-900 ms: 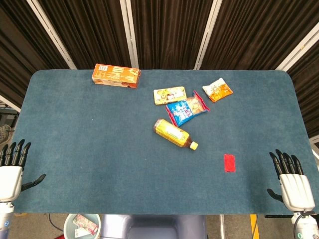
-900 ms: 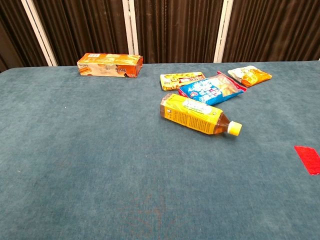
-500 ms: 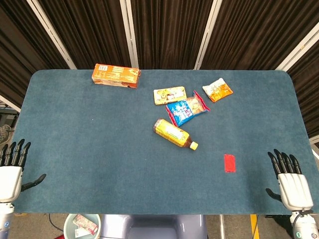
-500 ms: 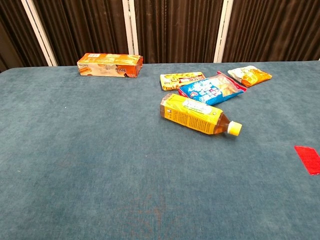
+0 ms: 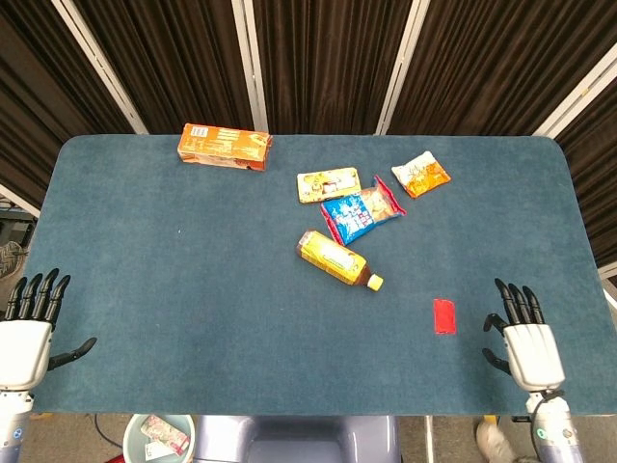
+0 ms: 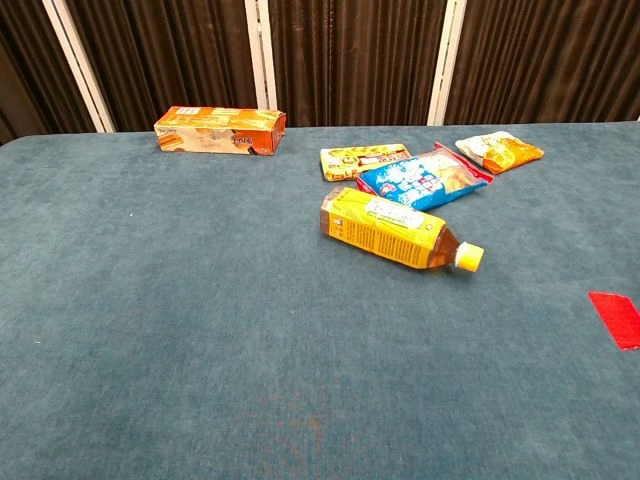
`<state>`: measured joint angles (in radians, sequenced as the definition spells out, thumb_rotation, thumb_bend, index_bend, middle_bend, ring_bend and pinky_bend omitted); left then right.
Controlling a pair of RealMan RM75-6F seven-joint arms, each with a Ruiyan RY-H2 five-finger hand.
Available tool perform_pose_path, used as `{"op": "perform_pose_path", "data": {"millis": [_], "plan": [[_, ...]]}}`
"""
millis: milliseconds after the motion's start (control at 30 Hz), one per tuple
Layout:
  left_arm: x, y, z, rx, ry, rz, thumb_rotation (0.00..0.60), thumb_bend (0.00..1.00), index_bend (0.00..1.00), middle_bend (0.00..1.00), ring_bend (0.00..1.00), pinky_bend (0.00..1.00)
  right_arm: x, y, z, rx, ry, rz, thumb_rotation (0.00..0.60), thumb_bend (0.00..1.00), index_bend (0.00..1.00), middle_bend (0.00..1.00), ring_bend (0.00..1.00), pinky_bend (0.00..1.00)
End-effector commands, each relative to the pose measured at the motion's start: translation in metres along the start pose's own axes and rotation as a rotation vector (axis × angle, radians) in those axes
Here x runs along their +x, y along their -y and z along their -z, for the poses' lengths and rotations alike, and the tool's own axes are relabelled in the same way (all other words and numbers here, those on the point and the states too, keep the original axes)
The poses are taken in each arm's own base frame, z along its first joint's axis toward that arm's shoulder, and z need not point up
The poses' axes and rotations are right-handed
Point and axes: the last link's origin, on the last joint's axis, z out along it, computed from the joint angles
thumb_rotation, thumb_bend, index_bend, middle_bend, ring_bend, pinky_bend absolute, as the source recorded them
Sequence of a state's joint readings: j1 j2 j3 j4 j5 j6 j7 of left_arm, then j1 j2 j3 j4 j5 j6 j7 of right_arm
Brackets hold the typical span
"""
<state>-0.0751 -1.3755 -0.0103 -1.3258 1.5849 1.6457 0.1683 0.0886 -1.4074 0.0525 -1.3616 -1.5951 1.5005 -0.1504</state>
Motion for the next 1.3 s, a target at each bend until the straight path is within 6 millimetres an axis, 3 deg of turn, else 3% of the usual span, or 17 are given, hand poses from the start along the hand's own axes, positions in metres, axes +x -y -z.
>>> {"op": "perform_pose_path", "data": {"millis": [33,400,667,1300], "plan": [[-0.002,-0.001,-0.001,-0.003,0.005,-0.008,0.457,0.10,0.00,0.00,0.00,0.00,-0.022,0.006,-0.004,0.017,0.028,0.007,0.600,0.13,0.53,0.01,0.00,0.00],[-0.010,-0.003,-0.004,-0.008,0.020,-0.038,0.455,0.11,0.00,0.00,0.00,0.00,-0.063,0.017,-0.016,0.042,0.113,0.065,0.600,0.13,0.50,0.00,0.00,0.00],[-0.015,-0.003,-0.006,-0.010,0.045,-0.047,0.455,0.11,0.00,0.00,0.00,0.00,-0.075,0.022,-0.024,0.060,0.139,0.079,0.600,0.20,0.50,0.00,0.00,0.00],[-0.024,-0.004,-0.013,0.004,0.068,-0.060,0.455,0.11,0.00,0.00,0.00,0.00,-0.089,0.022,-0.044,0.066,0.180,0.093,0.600,0.25,0.51,0.00,0.00,0.00]]}}
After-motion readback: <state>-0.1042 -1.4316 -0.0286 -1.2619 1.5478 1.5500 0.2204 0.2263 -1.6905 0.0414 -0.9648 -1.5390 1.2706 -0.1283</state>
